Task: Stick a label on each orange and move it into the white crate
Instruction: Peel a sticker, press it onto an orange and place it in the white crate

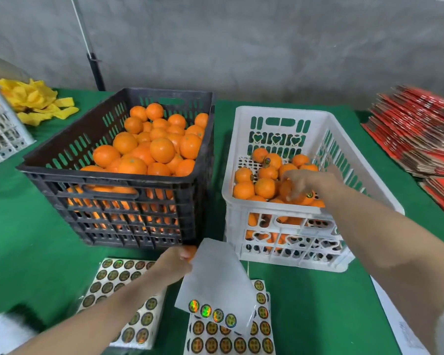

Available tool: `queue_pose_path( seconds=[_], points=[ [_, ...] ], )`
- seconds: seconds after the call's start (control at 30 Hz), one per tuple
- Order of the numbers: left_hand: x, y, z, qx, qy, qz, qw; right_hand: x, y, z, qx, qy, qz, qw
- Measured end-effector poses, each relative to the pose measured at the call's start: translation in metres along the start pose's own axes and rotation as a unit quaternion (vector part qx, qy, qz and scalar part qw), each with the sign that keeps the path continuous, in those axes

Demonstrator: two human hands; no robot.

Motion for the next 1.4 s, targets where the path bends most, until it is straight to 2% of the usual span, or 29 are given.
queue_pose_path(
  seconds=[0.07, 0.13, 0.17, 0.23, 0.27, 0.3, 0.33, 0.37, 0.43, 0.47, 0.53, 0.7, 0.87, 1.07, 1.17, 1.27, 1.4],
  points=[
    [0.002, 0.001, -0.009, -0.022, 0.002, 0.009, 1.0, -0.004, 0.0, -0.005, 0.009, -0.017, 0.028, 0.999],
    [0.006, -0.002, -0.013, -0.049, -0.006, 0.0, 0.999, -0.026, -0.012, -0.016, -0.013, 0.067, 0.153, 0.986],
    [0.008, -0.005, -0.013, -0.055, -0.002, 0.005, 0.998, -0.042, -0.027, -0.021, -0.025, 0.135, 0.252, 0.958],
    [0.009, -0.011, -0.011, -0.049, -0.011, 0.03, 0.998, -0.065, -0.078, -0.04, -0.097, 0.262, 0.456, 0.845],
    [0.01, -0.014, -0.01, -0.044, -0.019, 0.042, 0.998, -0.066, -0.106, -0.056, -0.164, 0.3, 0.503, 0.794],
    [0.011, -0.018, -0.009, -0.042, -0.033, 0.05, 0.997, -0.059, -0.132, -0.078, -0.244, 0.311, 0.501, 0.77],
    [0.014, -0.02, -0.009, -0.045, -0.06, 0.053, 0.996, -0.043, -0.153, -0.103, -0.318, 0.307, 0.463, 0.768],
    [0.016, -0.021, -0.009, -0.052, -0.101, 0.049, 0.992, -0.021, -0.165, -0.127, -0.366, 0.297, 0.393, 0.79],
    [0.017, -0.022, -0.009, -0.082, -0.201, 0.019, 0.976, 0.035, -0.168, -0.159, -0.37, 0.257, 0.231, 0.862],
    [0.016, -0.023, -0.009, -0.103, -0.247, 0.001, 0.963, 0.059, -0.165, -0.167, -0.359, 0.241, 0.185, 0.883],
    [0.015, -0.026, -0.005, -0.134, -0.305, -0.04, 0.942, 0.092, -0.157, -0.175, -0.318, 0.245, 0.146, 0.904],
    [0.003, -0.03, 0.009, -0.1, -0.285, -0.016, 0.953, 0.117, -0.155, -0.187, -0.248, 0.246, 0.173, 0.921],
    [-0.003, -0.03, 0.02, -0.088, -0.337, -0.005, 0.937, 0.101, -0.155, -0.189, -0.227, 0.183, 0.228, 0.929],
    [-0.002, -0.033, 0.026, -0.123, -0.371, -0.071, 0.918, 0.087, -0.168, -0.186, -0.272, 0.214, 0.328, 0.879],
    [0.001, -0.033, 0.024, -0.126, -0.365, -0.091, 0.918, 0.088, -0.17, -0.184, -0.274, 0.251, 0.323, 0.87],
    [0.002, -0.034, 0.026, -0.09, -0.336, -0.098, 0.932, 0.085, -0.176, -0.182, -0.297, 0.273, 0.321, 0.857],
    [0.003, -0.033, 0.016, -0.022, -0.245, -0.06, 0.967, 0.074, -0.188, -0.184, -0.331, 0.335, 0.316, 0.823]
  ],
)
Point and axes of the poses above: each hand's wrist, its own y-axis towards the middle knuckle, its own x-axis out of the palm, z = x × y, the point moved 6 cm from there along y, towards the middle knuckle, and after that the axes turned 2 degrees about z, right-handed, at the moved point
